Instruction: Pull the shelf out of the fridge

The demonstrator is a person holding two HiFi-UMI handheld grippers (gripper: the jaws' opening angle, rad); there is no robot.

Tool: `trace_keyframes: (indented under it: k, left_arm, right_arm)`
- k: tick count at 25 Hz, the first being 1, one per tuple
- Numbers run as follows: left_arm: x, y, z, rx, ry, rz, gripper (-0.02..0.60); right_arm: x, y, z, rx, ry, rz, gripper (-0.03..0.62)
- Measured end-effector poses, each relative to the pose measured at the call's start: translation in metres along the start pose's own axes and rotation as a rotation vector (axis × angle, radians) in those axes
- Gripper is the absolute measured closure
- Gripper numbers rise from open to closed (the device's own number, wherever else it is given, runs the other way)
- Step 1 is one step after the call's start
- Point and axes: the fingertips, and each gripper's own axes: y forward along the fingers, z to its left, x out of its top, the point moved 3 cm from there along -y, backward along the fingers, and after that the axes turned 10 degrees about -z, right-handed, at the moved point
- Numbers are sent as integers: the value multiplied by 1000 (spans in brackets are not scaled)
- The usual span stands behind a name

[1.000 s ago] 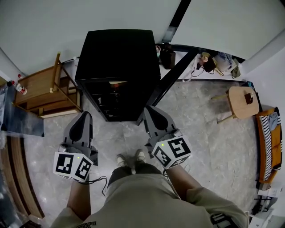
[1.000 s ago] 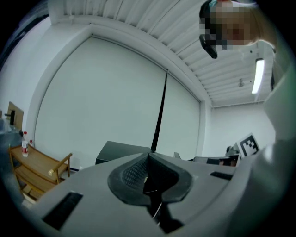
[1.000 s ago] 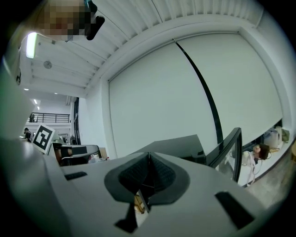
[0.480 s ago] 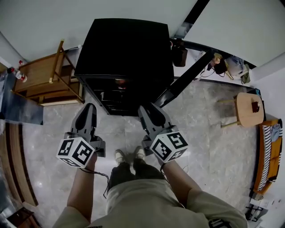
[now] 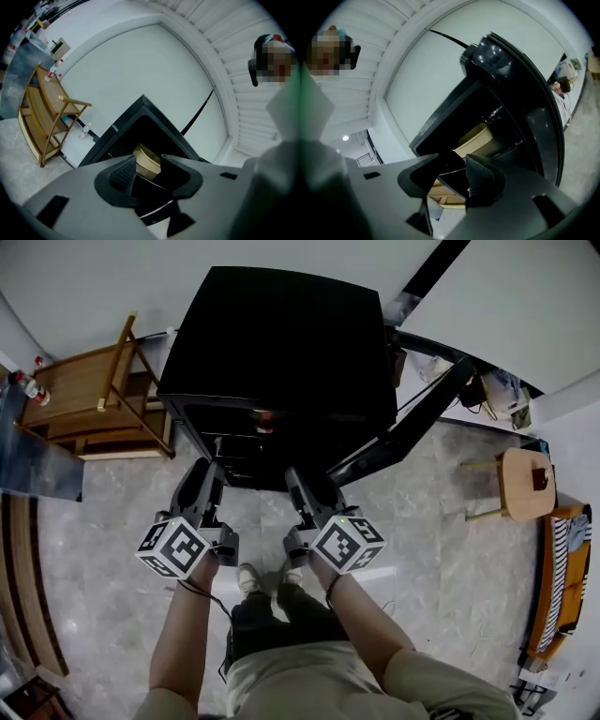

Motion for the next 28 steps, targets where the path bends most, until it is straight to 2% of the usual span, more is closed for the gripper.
trace_keyframes:
  k: [3, 9, 15, 21, 25, 28]
  left_arm:
    - [-20, 5, 26, -18, -90, 15, 413]
    - [-60, 11, 72, -32, -213, 25, 380]
    - [-103, 24, 119, 7, -358, 31, 357]
    - [-146, 37, 162, 46, -403, 73, 356]
    - [-171, 50, 190, 81, -512, 77, 353]
    - [-187, 61, 205, 94, -544, 96, 353]
  right_arm:
    - [-21, 6, -19, -29, 77, -13, 444]
    - [-65, 11, -61, -100, 148, -28, 433]
    - [-111, 16, -112, -194, 257, -46, 433]
    - [-149, 27, -163, -282, 395, -80, 433]
    - [-167, 35, -193, -312, 439, -98, 434]
    - [-174, 41, -212, -328, 457, -130, 434]
